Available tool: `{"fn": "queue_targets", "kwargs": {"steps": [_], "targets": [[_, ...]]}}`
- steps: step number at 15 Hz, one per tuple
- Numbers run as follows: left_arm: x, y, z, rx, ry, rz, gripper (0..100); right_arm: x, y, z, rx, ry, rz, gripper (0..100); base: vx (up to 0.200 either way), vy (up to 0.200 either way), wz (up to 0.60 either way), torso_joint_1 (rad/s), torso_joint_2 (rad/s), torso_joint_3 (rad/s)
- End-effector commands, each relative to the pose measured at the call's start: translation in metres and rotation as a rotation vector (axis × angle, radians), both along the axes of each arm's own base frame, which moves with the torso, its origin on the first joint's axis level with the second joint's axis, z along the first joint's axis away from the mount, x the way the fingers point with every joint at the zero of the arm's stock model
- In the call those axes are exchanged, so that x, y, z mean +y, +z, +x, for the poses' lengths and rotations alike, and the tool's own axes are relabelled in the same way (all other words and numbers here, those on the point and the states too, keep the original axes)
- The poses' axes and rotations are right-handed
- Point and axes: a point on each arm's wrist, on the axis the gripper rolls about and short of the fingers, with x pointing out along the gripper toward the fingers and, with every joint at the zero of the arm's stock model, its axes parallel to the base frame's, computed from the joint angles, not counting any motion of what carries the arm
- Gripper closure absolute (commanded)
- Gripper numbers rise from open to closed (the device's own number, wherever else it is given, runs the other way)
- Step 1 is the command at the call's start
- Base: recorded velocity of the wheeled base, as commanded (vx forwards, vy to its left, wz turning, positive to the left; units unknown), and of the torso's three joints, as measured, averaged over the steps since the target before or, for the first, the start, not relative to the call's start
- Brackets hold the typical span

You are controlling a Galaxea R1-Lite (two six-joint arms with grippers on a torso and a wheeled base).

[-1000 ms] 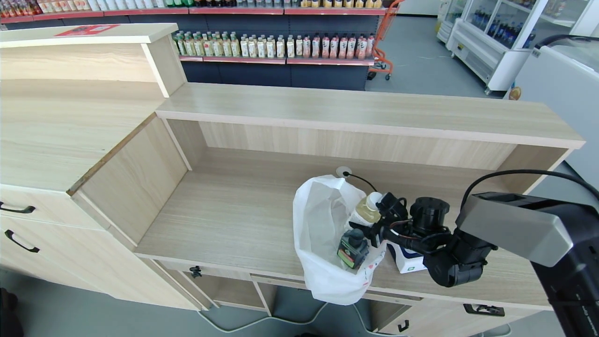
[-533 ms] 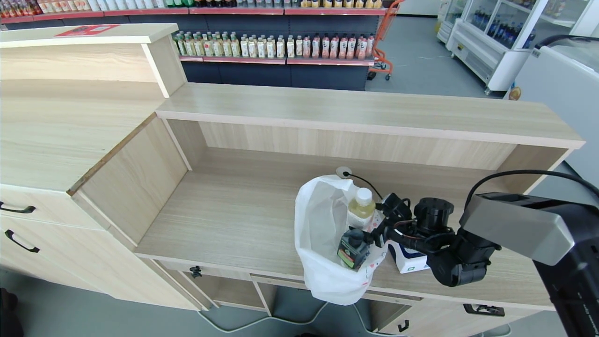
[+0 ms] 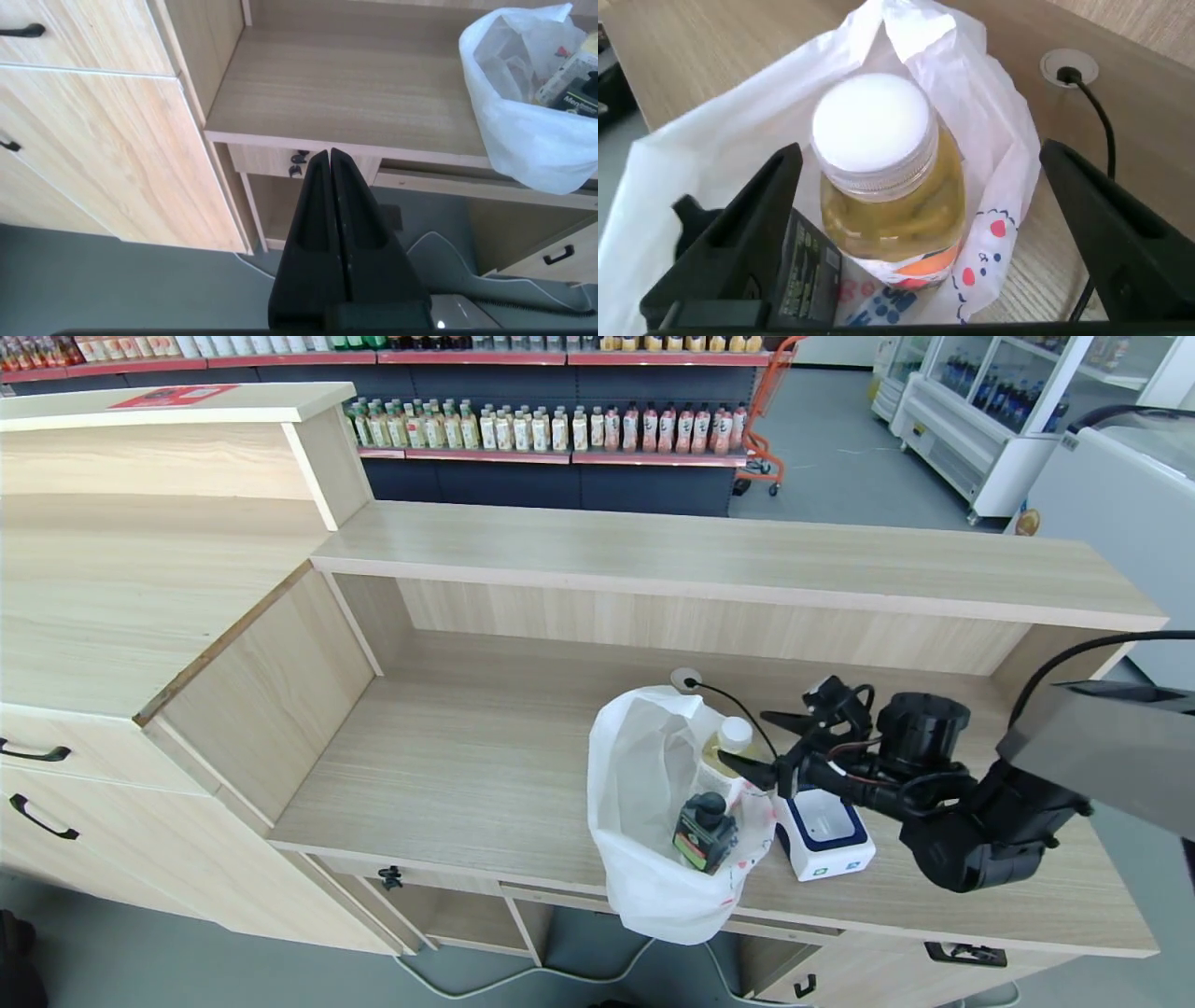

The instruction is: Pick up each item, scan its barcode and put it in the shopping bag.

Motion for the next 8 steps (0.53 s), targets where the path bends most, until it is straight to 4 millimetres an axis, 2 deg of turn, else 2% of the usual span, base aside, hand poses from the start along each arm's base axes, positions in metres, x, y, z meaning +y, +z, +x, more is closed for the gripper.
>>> {"fn": "queue_targets", "kwargs": {"steps": [1, 2, 3, 4, 5, 6, 7, 8], "targets": [[0.000, 0.000, 0.000, 0.002, -0.001, 0.000, 100, -0.025, 0.090, -0.064, -0.038, -0.045, 0.108, 0, 0.000, 0.000, 0.00, 0.000, 0.00, 0.000], [0.000, 0.000, 0.000, 0.002, -0.001, 0.000, 100, -0.034, 0.106, -0.085, -0.035, -0.065, 0.124, 0, 0.000, 0.000, 0.00, 0.000, 0.00, 0.000], [0.000, 0.000, 0.000, 0.002, 0.000, 0.000, 100, -0.054, 0.136, -0.133, -0.044, -0.156, 0.131, 0, 0.000, 0.000, 0.00, 0.000, 0.00, 0.000], [0.000, 0.000, 0.000, 0.002, 0.000, 0.000, 100, -0.064, 0.155, -0.174, -0.040, -0.273, 0.136, 0, 0.000, 0.000, 0.00, 0.000, 0.00, 0.000], [0.000, 0.000, 0.000, 0.002, -0.001, 0.000, 100, -0.071, 0.161, -0.209, -0.004, -0.386, 0.130, 0, 0.000, 0.000, 0.00, 0.000, 0.00, 0.000], [0.000, 0.000, 0.000, 0.000, -0.001, 0.000, 100, -0.073, 0.162, -0.221, 0.006, -0.416, 0.127, 0, 0.000, 0.000, 0.00, 0.000, 0.00, 0.000], [0.000, 0.000, 0.000, 0.002, -0.001, 0.000, 100, -0.080, 0.155, -0.277, 0.098, -0.526, 0.103, 0, 0.000, 0.000, 0.00, 0.000, 0.00, 0.000], [0.000, 0.000, 0.000, 0.002, 0.000, 0.000, 100, -0.081, 0.141, -0.307, 0.162, -0.606, 0.078, 0, 0.000, 0.000, 0.00, 0.000, 0.00, 0.000]]}}
